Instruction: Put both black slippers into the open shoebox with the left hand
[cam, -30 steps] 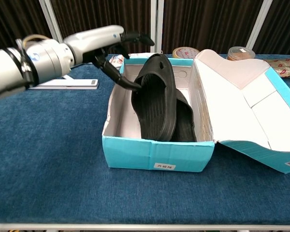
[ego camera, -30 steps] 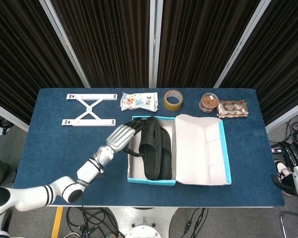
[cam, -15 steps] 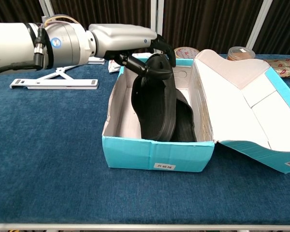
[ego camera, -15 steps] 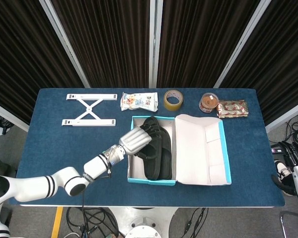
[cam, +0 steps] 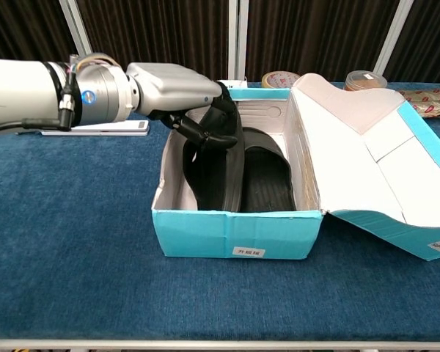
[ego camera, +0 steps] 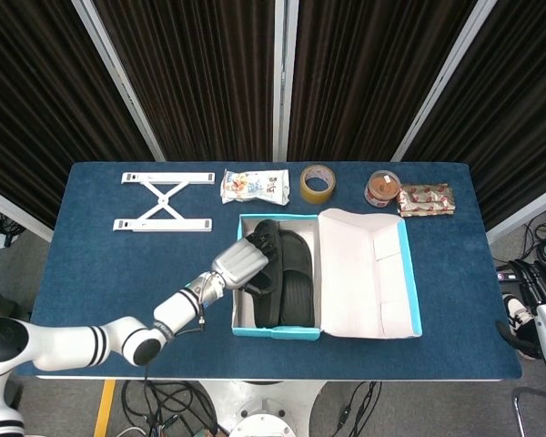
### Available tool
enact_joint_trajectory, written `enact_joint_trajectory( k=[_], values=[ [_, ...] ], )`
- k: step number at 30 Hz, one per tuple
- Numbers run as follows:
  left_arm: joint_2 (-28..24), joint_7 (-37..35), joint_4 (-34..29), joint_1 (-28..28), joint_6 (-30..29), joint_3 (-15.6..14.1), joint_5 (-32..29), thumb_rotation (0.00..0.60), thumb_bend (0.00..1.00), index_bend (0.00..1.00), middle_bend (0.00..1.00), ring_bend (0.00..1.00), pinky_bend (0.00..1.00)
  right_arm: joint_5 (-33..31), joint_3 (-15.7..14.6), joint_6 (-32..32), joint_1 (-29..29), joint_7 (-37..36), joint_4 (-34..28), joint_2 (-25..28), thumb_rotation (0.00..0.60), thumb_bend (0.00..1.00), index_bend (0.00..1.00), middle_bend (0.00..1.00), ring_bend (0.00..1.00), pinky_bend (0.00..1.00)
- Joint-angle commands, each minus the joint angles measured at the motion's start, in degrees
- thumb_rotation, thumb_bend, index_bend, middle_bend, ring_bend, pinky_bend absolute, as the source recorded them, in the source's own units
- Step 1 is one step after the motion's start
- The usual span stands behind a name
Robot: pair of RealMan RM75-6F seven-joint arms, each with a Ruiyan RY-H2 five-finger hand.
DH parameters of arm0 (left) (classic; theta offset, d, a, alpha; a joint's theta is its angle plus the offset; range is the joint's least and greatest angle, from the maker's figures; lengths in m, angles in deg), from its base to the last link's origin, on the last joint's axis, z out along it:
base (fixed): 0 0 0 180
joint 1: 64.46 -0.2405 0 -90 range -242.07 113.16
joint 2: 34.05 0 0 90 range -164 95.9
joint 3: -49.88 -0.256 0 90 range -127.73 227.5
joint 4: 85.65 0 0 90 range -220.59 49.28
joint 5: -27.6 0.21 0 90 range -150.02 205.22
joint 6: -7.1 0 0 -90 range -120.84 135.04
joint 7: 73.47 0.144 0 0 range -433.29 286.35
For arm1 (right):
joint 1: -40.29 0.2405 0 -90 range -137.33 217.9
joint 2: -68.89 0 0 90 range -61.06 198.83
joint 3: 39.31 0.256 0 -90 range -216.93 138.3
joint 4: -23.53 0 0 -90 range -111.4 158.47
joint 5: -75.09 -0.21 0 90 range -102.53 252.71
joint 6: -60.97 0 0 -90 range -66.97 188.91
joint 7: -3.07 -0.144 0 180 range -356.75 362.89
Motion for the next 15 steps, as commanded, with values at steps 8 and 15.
enact_joint_trajectory(
  k=[8,15],
  values=[
    [-0.1,-5.2,-1.2,-1.6,-3.1,0.8,0.0,0.127,0.29,0.27,0.18,0.0,0.16,0.0,-0.1,0.5,-0.4,-0.3,0.2,0.1,0.6,0.15,0.0,0.07,0.0,0.08],
    [-8.0,-19.0,-7.7,-9.3,-12.2,2.4,9.8,0.134,0.29,0.26,0.18,0.0,0.16,-0.2,-0.1,0.8,-0.7,-1.1,0.7,0.0,0.6,0.15,0.0,0.07,0.0,0.08]
  ],
)
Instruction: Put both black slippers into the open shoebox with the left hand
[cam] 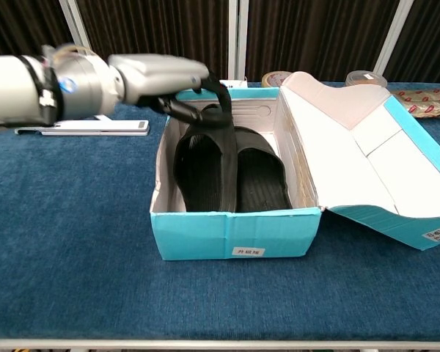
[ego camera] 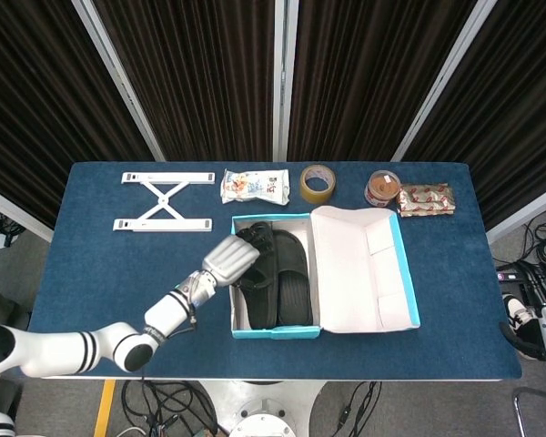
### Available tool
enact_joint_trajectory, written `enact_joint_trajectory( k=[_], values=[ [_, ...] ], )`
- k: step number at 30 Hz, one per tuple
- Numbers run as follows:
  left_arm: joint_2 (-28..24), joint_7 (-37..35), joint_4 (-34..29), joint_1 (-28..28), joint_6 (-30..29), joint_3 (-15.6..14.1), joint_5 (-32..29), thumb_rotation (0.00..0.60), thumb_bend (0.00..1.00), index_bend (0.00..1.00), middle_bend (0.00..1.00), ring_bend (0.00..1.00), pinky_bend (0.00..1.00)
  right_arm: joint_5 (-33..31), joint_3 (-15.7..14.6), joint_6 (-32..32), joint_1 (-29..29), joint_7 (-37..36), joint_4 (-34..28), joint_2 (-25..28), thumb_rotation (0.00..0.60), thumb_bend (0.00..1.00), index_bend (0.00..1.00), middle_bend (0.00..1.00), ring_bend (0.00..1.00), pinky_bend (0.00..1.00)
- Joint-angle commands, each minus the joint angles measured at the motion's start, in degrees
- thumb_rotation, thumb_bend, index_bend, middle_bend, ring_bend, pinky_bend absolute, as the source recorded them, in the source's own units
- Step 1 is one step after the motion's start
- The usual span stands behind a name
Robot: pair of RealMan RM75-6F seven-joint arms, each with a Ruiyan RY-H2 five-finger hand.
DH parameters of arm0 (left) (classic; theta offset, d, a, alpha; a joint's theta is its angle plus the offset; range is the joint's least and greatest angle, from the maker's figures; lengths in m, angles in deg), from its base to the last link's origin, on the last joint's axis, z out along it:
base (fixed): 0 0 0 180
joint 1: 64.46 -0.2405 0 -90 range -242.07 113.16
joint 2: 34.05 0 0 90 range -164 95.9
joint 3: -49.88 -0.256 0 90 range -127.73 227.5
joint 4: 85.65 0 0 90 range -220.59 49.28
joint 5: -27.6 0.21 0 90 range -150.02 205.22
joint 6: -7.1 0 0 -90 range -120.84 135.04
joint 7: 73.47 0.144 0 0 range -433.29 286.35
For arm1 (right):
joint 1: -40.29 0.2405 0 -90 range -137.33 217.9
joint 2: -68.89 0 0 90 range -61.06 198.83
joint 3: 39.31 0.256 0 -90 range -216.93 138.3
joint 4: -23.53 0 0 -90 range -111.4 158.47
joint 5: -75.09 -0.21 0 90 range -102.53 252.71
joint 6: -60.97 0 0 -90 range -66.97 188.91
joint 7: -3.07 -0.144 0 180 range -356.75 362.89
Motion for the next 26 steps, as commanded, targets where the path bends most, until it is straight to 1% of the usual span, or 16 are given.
enact_joint_trajectory(
  k=[1,3,4,5,8,10,13,17,21,26],
  values=[
    [-6.1,-8.8,-4.1,-6.1,-7.0,0.9,6.5,0.15,0.29,0.26,0.18,0.0,0.16,-0.1,0.0,0.0,-0.1,-0.3,0.3,-0.1,0.6,0.15,0.0,0.07,0.0,0.08],
    [-8.8,-12.2,-4.5,-9.4,-11.0,0.6,8.2,0.209,0.29,0.26,0.18,0.0,0.16,-0.3,0.0,0.0,-0.1,-0.8,0.6,-0.2,0.6,0.15,0.0,0.07,0.0,0.08],
    [-9.8,-13.4,-4.3,-10.9,-12.7,0.4,8.7,0.249,0.29,0.26,0.18,0.0,0.16,-0.4,0.0,0.0,-0.2,-1.0,0.8,-0.2,0.6,0.15,0.0,0.07,0.0,0.08],
    [-10.9,-14.6,-4.1,-12.5,-14.3,0.1,8.8,0.304,0.29,0.26,0.18,0.0,0.16,-0.5,0.0,0.0,-0.2,-1.2,1.0,-0.3,0.6,0.15,0.0,0.07,0.0,0.08],
    [-13.5,-16.4,-2.2,-17.7,-19.7,-1.1,8.7,0.411,0.29,0.26,0.18,0.0,0.16,-1.2,0.1,-0.5,-0.1,-2.1,1.7,-0.7,0.6,0.15,0.0,0.07,0.0,0.08],
    [-14.8,-16.3,0.0,-21.9,-23.9,-2.2,7.9,0.448,0.29,0.26,0.18,0.0,0.16,-1.6,0.1,-1.5,0.2,-2.7,2.3,-1.1,0.6,0.15,0.0,0.07,0.0,0.08],
    [-15.9,-15.8,1.8,-26.8,-28.2,-3.9,6.9,0.478,0.29,0.26,0.18,0.0,0.16,-2.1,0.2,-2.7,0.7,-3.5,3.1,-1.6,0.6,0.15,0.0,0.07,0.0,0.08],
    [-16.9,-16.7,3.1,-33.9,-34.6,-6.6,7.8,0.51,0.29,0.26,0.18,0.0,0.16,-1.8,0.5,-2.8,1.2,-4.0,4.1,-2.9,0.6,0.15,0.0,0.06,0.0,0.07],
    [-17.5,-16.7,2.1,-38.9,-39.7,-8.5,9.9,0.518,0.29,0.26,0.18,0.0,0.15,-0.6,0.6,-2.0,1.5,-3.9,5.0,-4.3,0.6,0.15,0.0,0.05,0.0,0.05],
    [-17.9,-16.1,-0.5,-43.2,-43.2,-10.2,12.2,0.528,0.27,0.26,0.18,0.0,0.15,0.5,0.3,-0.6,1.1,-3.7,5.5,-5.8,0.6,0.15,0.0,0.05,0.0,0.04]
  ],
)
